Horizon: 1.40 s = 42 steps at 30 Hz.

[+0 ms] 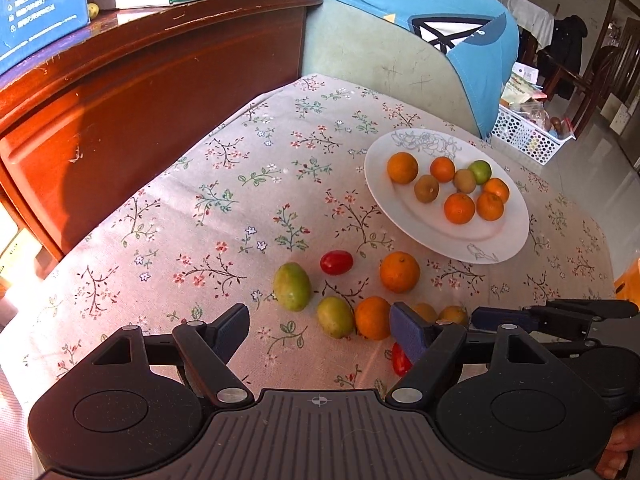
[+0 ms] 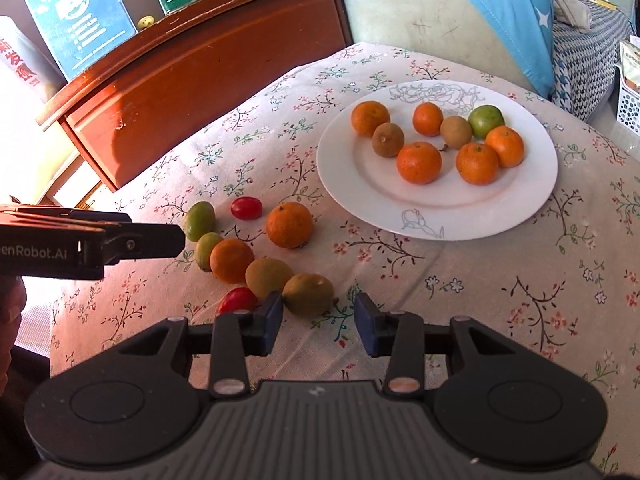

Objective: Organize fruits
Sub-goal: 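Move both open tools back over the remaining fruits, then grasp a brown fruit with the right tool while the left tool grasps a red fruit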

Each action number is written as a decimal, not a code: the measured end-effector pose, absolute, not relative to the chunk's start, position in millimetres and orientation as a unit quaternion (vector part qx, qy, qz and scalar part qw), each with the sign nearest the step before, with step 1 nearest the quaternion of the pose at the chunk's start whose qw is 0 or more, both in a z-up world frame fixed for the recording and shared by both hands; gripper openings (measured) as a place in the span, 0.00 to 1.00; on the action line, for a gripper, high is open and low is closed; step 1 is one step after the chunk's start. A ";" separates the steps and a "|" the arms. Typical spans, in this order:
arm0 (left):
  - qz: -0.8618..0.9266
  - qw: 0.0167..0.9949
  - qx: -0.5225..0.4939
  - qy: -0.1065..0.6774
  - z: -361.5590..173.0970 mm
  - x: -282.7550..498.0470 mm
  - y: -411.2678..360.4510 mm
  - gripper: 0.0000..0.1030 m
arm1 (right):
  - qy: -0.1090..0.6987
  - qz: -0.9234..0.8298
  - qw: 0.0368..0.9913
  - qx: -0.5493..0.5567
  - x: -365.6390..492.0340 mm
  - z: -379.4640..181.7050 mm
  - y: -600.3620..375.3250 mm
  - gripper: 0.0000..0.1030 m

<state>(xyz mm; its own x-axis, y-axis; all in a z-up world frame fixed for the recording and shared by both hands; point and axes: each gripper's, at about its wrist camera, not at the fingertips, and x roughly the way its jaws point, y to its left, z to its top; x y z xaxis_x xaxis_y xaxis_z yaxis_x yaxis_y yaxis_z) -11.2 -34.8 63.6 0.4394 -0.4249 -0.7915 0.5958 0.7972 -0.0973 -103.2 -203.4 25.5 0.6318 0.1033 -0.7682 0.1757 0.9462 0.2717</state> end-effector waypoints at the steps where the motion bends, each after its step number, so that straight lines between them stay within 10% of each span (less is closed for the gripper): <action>1: -0.305 0.841 0.099 0.436 62.6 -12.1 -34.2 0.76 | 0.429 -0.019 0.889 0.160 -102.0 24.9 -202.3 0.40; 26: -0.358 0.815 0.166 0.425 37.3 -53.6 -67.7 0.71 | 0.409 -0.047 0.897 0.162 -116.1 34.8 -222.4 0.28; 32: -0.360 0.808 0.167 0.435 28.5 -53.2 -75.7 0.39 | 0.413 -0.051 0.894 0.165 -119.2 33.9 -224.2 0.28; 42: -0.366 0.810 0.161 0.430 25.5 -52.2 -78.4 0.21 | 0.417 -0.055 0.890 0.178 -120.1 31.4 -226.8 0.28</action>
